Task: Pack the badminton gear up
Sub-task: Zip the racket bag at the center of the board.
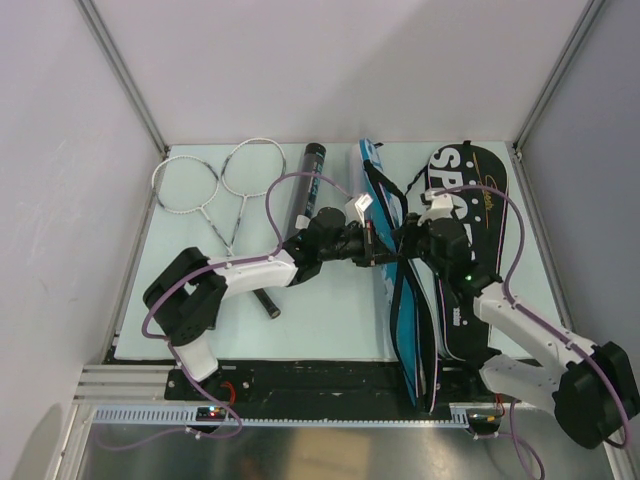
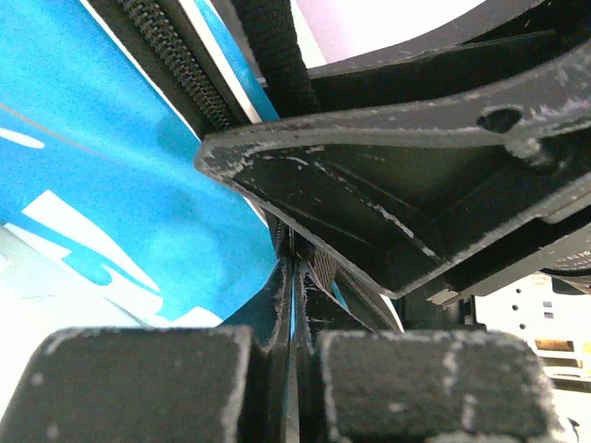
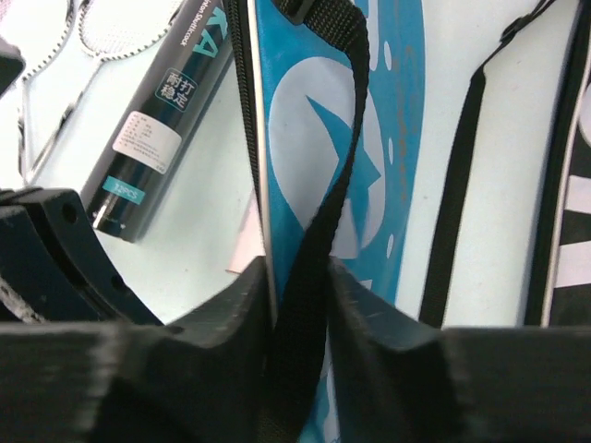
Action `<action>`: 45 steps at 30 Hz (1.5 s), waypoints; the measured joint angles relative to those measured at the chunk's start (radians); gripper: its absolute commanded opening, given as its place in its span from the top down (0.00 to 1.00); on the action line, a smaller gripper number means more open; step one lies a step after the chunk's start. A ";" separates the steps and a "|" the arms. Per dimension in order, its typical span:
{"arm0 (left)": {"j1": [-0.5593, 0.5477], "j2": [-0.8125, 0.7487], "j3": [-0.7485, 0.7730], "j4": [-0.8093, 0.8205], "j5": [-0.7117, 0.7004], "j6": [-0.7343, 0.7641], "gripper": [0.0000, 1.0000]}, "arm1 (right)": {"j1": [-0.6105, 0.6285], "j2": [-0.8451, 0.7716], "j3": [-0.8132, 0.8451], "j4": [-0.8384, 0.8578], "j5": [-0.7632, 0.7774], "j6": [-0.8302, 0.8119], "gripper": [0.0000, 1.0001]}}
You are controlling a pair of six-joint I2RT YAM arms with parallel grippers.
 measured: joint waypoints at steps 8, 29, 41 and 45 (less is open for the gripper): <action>-0.010 -0.012 -0.005 -0.003 -0.079 0.008 1.00 | -0.012 0.102 0.065 0.010 -0.011 -0.008 0.98; -0.175 -0.084 -0.126 0.020 -0.162 0.023 1.00 | -0.125 0.156 0.122 -0.003 -0.058 0.047 1.00; -0.330 -0.115 -0.177 0.003 -0.178 0.025 1.00 | -0.210 0.193 0.159 -0.004 -0.065 0.092 1.00; -0.355 -0.128 -0.196 -0.006 -0.179 0.026 1.00 | -0.240 0.219 0.183 -0.005 -0.066 0.118 1.00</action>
